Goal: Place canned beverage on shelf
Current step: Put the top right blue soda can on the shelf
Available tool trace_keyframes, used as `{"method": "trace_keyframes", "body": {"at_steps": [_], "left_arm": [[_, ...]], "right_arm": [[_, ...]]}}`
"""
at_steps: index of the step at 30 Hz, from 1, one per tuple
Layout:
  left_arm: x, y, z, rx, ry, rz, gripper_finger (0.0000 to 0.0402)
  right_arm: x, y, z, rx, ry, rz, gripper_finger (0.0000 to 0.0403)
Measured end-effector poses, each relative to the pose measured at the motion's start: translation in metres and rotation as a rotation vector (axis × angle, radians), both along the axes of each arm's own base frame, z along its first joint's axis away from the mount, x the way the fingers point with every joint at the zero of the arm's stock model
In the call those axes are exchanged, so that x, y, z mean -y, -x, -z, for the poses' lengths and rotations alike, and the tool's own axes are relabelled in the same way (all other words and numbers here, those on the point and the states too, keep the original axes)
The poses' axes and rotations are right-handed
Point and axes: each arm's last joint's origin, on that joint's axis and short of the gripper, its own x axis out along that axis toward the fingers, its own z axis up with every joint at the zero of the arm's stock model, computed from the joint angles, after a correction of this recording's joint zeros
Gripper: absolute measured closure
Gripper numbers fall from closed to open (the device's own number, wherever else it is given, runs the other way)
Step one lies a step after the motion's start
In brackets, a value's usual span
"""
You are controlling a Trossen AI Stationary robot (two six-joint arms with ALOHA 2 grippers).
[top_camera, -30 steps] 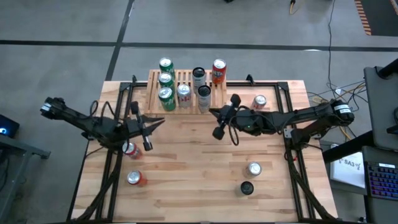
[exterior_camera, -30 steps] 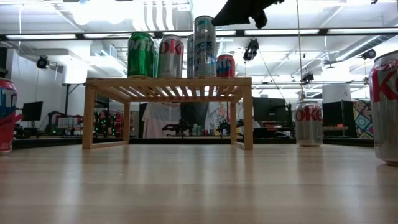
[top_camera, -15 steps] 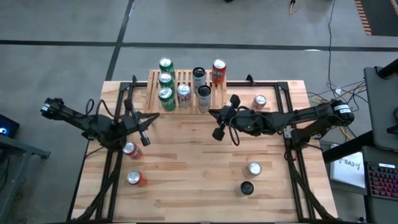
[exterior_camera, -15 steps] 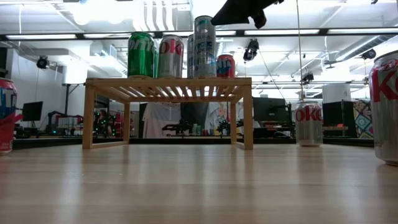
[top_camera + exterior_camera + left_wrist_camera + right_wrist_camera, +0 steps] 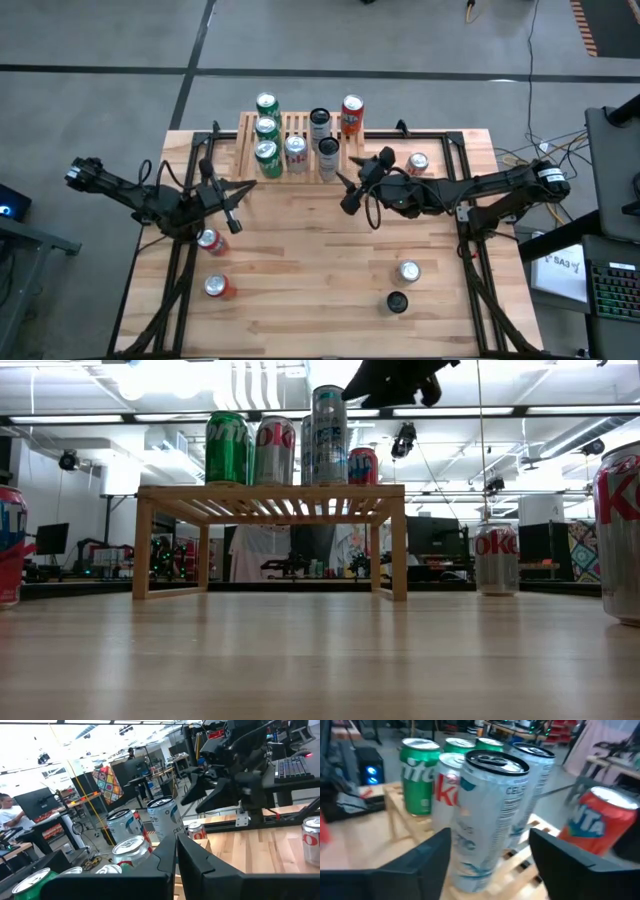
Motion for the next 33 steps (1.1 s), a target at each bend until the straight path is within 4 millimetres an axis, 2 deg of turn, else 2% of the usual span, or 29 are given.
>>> {"method": "trace_keyframes", "body": {"at_steps": [5,10,18,24,33], "left_arm": [[0.0,0.0,0.001,-0.004,0.005,0.0,0.0401],[0.001,-0.001,0.002,-0.01,0.003,0.0,0.0401],[0.001,-0.002,0.002,-0.015,-0.006,0.0,0.0401],[0.001,-0.002,0.002,-0.017,-0.012,-0.001,0.0401],[0.001,-0.002,0.002,-0.02,-0.015,-0.001,0.0401]], "right_arm": [[0.001,0.0,0.001,-0.037,0.036,-0.02,0.0097],[0.01,-0.002,0.001,-0.02,-0.008,-0.062,0.0071],[0.021,-0.002,0.001,-0.018,-0.01,-0.036,0.006],[0.025,-0.016,0.016,-0.043,0.004,-0.057,0.006],[0.038,-0.024,0.024,-0.044,-0.003,0.001,0.006]]}}
